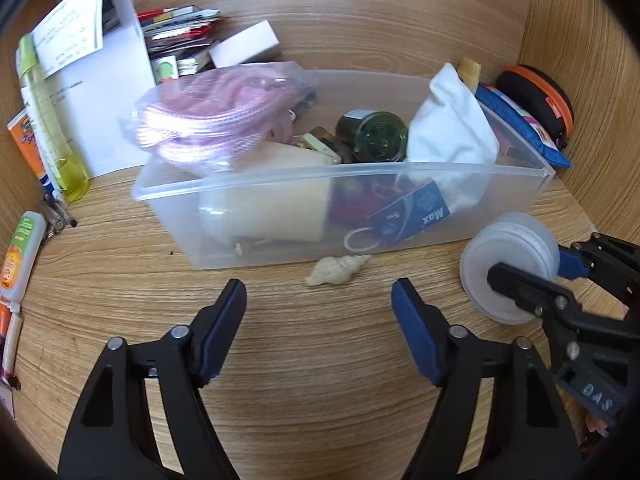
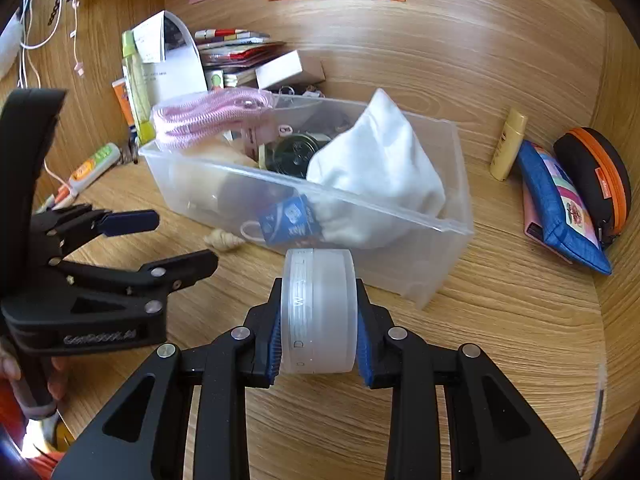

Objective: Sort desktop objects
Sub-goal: 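Grasp the white round container with the right gripper and lift it, then grasp the seashell with the left gripper while the right holds the white container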

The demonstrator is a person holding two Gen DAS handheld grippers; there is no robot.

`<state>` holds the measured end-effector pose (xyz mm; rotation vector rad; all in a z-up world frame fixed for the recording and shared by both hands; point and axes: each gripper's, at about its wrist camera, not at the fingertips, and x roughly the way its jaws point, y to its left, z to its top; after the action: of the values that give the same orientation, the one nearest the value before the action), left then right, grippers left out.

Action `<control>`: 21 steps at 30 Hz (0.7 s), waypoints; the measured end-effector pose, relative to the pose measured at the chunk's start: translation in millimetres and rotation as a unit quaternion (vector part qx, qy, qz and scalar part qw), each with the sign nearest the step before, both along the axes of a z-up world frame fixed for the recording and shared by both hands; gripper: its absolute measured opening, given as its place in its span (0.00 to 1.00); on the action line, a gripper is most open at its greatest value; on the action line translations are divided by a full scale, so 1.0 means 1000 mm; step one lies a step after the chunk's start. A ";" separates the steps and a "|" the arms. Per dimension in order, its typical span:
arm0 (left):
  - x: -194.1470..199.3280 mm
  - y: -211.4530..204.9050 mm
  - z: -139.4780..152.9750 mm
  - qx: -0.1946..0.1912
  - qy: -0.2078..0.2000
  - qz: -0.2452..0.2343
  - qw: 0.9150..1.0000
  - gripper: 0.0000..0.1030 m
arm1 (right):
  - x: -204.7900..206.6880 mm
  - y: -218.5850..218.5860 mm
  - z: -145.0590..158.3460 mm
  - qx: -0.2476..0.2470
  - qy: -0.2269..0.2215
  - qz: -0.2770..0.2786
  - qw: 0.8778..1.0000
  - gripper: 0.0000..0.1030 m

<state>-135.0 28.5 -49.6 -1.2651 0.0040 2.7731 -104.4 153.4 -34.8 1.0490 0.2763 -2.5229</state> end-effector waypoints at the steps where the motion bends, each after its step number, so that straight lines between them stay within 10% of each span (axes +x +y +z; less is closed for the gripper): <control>1: -0.001 0.003 -0.001 -0.003 -0.004 0.000 1.000 0.65 | 0.000 0.000 -0.001 0.004 -0.002 0.003 1.000 0.26; 21: -0.007 0.010 -0.007 -0.003 -0.017 0.031 0.999 0.33 | 0.000 0.003 -0.001 -0.027 -0.017 0.025 0.999 0.26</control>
<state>-142.0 39.0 -56.9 -1.3371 -0.0307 2.8046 -104.9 156.5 -35.6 1.0497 0.2211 -2.4523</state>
